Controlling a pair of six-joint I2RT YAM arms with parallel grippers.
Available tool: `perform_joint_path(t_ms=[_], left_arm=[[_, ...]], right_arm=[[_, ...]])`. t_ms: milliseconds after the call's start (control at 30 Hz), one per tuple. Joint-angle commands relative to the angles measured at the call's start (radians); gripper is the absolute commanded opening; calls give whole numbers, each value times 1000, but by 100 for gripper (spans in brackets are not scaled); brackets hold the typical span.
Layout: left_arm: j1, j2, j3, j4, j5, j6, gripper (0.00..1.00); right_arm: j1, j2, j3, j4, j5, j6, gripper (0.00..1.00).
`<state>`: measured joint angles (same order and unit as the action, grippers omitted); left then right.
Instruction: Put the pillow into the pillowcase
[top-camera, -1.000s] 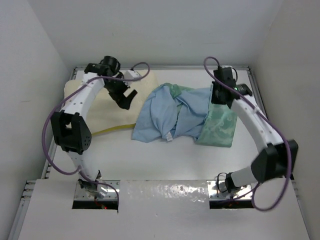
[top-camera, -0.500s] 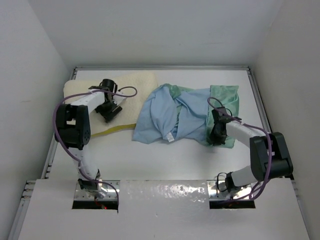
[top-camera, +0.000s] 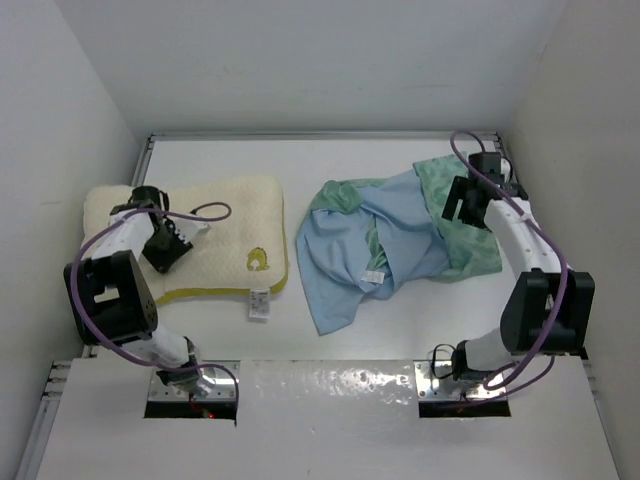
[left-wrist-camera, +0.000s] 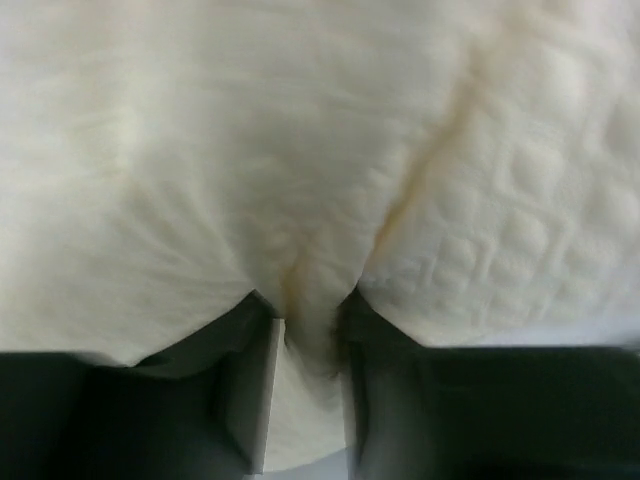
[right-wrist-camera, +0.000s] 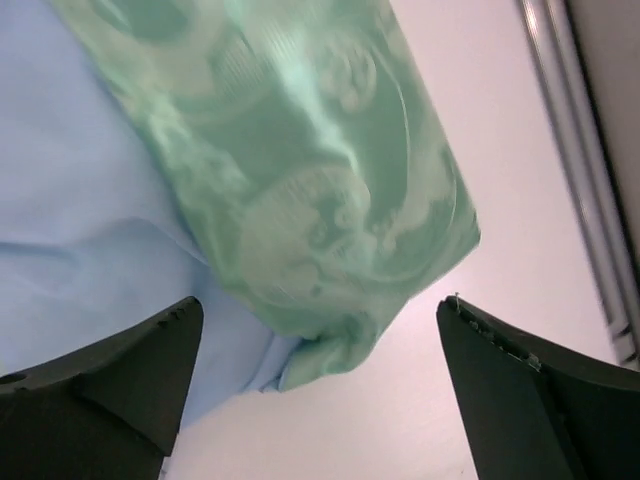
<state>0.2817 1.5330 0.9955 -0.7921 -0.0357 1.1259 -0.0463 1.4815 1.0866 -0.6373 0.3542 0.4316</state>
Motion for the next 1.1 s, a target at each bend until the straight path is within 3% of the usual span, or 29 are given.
perform_joint_path(t_ms=[0, 33, 67, 100, 133, 200, 233, 267, 300, 367, 433, 533, 667, 767, 900, 933, 967, 1000, 1033, 1067], left_arm=[[-16, -13, 78, -283, 183, 153, 46], [-16, -10, 112, -318, 236, 144, 79], [-18, -2, 208, -355, 270, 135, 99], [-18, 13, 268, -424, 310, 121, 100], [-18, 24, 328, -453, 394, 100, 100], [-33, 58, 509, -467, 459, 65, 100], [-50, 71, 555, -454, 474, 23, 100], [-71, 88, 625, -435, 461, 5, 100], [-126, 125, 646, -380, 430, -15, 100], [-179, 174, 664, -316, 318, -44, 100], [-202, 266, 680, -219, 303, -89, 100], [-200, 444, 869, -214, 370, -148, 100], [-203, 655, 1011, -197, 441, -210, 100], [-211, 735, 1020, -135, 398, -244, 100], [-220, 776, 900, -92, 330, -221, 100], [-223, 782, 873, -78, 307, -233, 93], [-226, 794, 853, -61, 295, -250, 60], [-226, 797, 815, -56, 289, -282, 43], [-226, 796, 793, -50, 286, -299, 0], [-223, 774, 773, -30, 293, -340, 0]], right_arm=[[29, -15, 98, -72, -12, -99, 99], [80, -36, 96, -47, -15, -100, 99], [109, -76, 82, 15, -26, -123, 92], [137, -95, 72, 55, -67, -138, 80], [195, -107, 62, 89, -96, -151, 60], [238, -93, 55, 166, -158, -142, 9], [267, -69, 65, 174, -220, -131, 7], [281, 0, 111, 165, -253, -122, 11], [292, 40, 139, 157, -274, -120, 26], [335, 123, 224, 131, -290, -113, 32], [361, 227, 269, 131, -302, -103, 39], [370, 327, 340, 146, -331, -64, 43], [378, 398, 342, 177, -347, -44, 49], [387, 454, 337, 176, -346, -39, 50], [414, 506, 326, 182, -334, -25, 49], [416, 522, 323, 185, -316, -10, 49], [415, 528, 319, 189, -275, 4, 47], [415, 533, 312, 203, -240, 31, 45], [416, 537, 311, 209, -203, 38, 42], [413, 545, 311, 211, -146, 42, 37]])
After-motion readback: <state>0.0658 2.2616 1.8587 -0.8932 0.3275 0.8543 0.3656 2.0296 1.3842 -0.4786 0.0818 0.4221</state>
